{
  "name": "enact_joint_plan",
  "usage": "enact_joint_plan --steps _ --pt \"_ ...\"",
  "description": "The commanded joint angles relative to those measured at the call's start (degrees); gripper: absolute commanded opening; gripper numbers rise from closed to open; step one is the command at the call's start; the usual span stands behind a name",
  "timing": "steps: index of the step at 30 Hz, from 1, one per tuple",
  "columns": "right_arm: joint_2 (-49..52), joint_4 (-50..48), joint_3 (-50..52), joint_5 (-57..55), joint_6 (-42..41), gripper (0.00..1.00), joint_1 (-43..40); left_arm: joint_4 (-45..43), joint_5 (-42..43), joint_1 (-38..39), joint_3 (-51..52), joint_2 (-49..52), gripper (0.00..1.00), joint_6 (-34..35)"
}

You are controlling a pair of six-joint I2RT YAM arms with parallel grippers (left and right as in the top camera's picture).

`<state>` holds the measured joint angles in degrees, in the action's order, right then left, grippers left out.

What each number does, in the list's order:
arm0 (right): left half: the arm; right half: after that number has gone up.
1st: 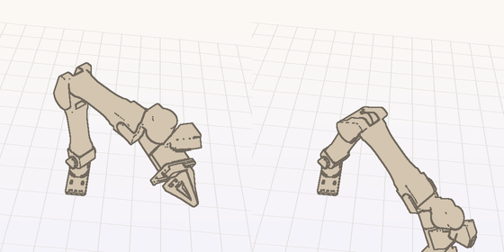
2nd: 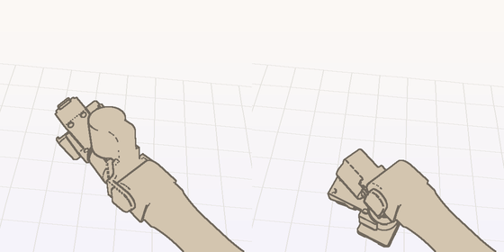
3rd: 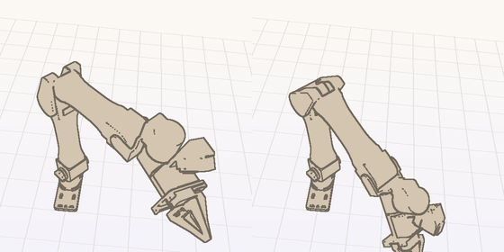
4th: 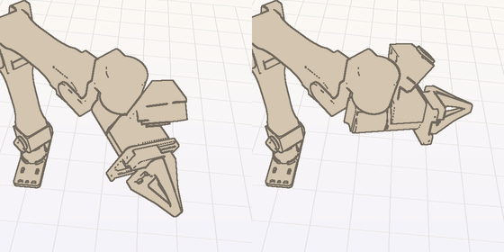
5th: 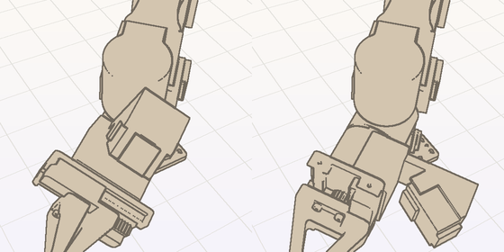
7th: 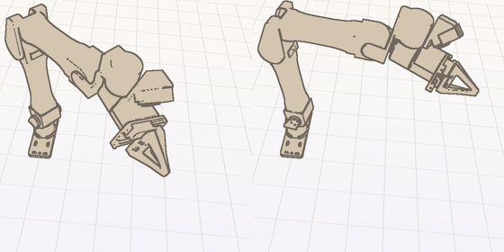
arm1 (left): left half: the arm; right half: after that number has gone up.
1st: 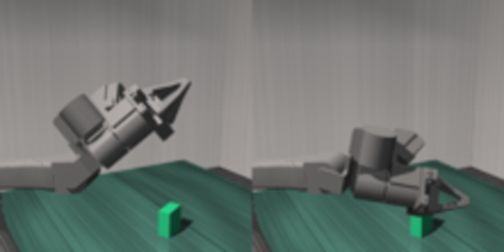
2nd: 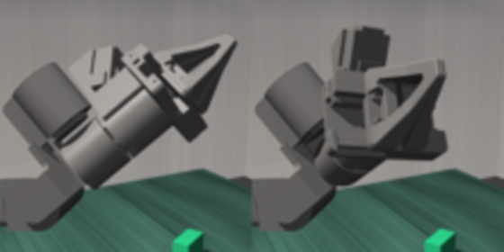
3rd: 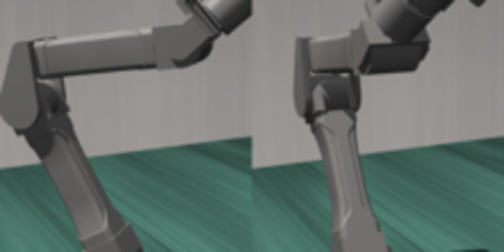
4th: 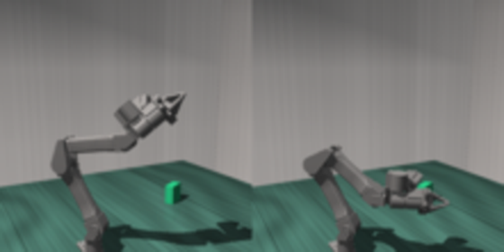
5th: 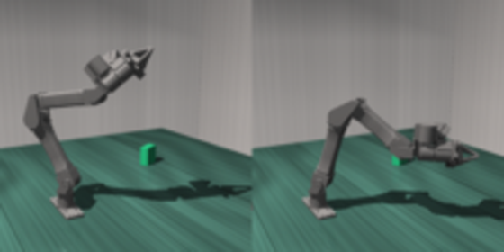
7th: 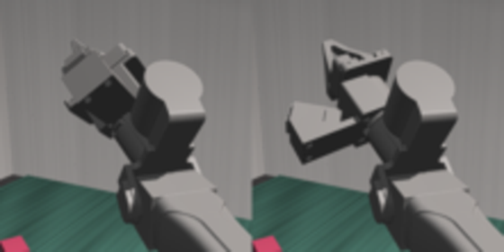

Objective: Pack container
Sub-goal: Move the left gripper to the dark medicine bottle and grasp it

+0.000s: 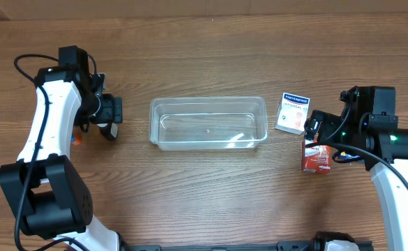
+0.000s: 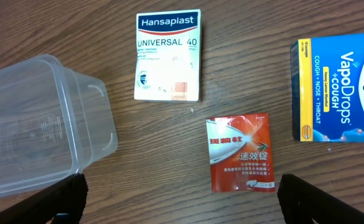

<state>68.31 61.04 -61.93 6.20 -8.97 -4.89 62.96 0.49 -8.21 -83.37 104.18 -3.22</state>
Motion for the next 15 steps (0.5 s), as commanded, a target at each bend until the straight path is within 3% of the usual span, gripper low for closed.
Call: enact_joint_plan --steps 1,2,3,4,15 --pt "-0.1 -0.3 -1.9 0.4 -0.3 1.00 -0.3 0.2 -1.1 0.4 -1.3 0.4 0.75 -0.6" --pt "-0.1 -0.2 -1.9 0.4 -0.3 1.00 -0.3 0.7 -1.1 0.4 -1.3 0.4 0.69 -0.4" --pt "-0.1 -0.2 -1.9 0.4 -0.3 1.00 -0.3 1.4 -1.1 0.4 -1.3 0.4 0.56 -0.4" --pt "-0.1 -0.2 -1.9 0.4 -0.3 1.00 -0.3 1.7 -1.1 0.4 -1.3 0.4 0.51 -0.4" --pt "-0.2 0.2 -1.9 0.4 -0.3 1.00 -0.3 1.4 -1.2 0.4 -1.2 0.4 0.48 -0.5"
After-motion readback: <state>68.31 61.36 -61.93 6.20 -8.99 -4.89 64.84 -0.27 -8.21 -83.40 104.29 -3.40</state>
